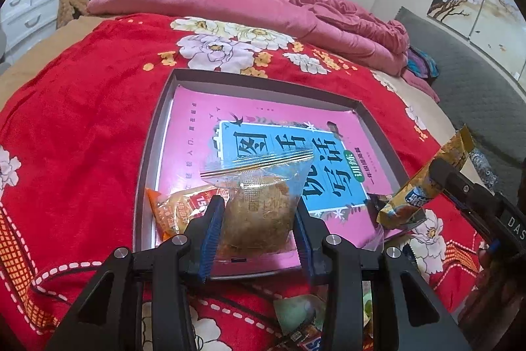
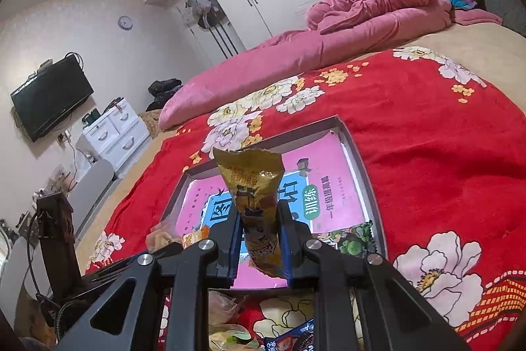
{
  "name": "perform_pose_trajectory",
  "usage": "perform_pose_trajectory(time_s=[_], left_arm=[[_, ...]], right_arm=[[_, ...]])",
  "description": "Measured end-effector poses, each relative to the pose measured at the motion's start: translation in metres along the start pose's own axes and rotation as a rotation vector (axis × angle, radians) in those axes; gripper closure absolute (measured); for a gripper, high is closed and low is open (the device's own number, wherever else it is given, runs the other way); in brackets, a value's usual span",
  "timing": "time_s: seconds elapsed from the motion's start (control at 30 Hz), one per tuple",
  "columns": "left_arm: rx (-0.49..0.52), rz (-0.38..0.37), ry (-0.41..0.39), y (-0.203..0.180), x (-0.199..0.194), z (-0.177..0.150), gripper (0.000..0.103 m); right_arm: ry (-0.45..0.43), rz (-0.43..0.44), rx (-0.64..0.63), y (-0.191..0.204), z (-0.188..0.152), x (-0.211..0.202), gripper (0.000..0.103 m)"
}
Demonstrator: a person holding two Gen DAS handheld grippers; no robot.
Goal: Organize snacks
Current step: 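Carry the pastry bag into the tray with left gripper while right gripper lifts gold snack stick, then lower the gold snack stick into the tray with right gripper and release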
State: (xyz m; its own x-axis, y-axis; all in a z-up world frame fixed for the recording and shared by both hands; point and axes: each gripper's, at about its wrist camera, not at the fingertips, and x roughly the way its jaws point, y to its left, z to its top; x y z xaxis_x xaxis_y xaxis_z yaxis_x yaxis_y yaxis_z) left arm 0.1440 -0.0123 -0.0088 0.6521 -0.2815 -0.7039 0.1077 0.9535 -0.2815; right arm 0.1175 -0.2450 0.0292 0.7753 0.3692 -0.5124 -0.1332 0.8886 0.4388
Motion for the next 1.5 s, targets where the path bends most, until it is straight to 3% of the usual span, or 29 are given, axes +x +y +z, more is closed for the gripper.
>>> perform_pose_trajectory(time_s=[0.53, 1.03, 1.5], left_arm=[[0.054, -0.008, 0.036, -0.009, 0.009, -0.003, 0.060], [0.054, -0.006, 0.051, -0.009, 0.011, -0.004, 0.060], [0.063, 0.001, 0.053, -0.010, 0.012, -0.005, 0.060]], right_arm=[[0.040, 0.011, 0.033, -0.007, -0.002, 0.013, 0.082], [0.087, 0.038, 0.151, -0.029, -0.009, 0.023, 0.082], [0.118, 0.038, 0.151, -0.026, -0.012, 0.029, 0.082]])
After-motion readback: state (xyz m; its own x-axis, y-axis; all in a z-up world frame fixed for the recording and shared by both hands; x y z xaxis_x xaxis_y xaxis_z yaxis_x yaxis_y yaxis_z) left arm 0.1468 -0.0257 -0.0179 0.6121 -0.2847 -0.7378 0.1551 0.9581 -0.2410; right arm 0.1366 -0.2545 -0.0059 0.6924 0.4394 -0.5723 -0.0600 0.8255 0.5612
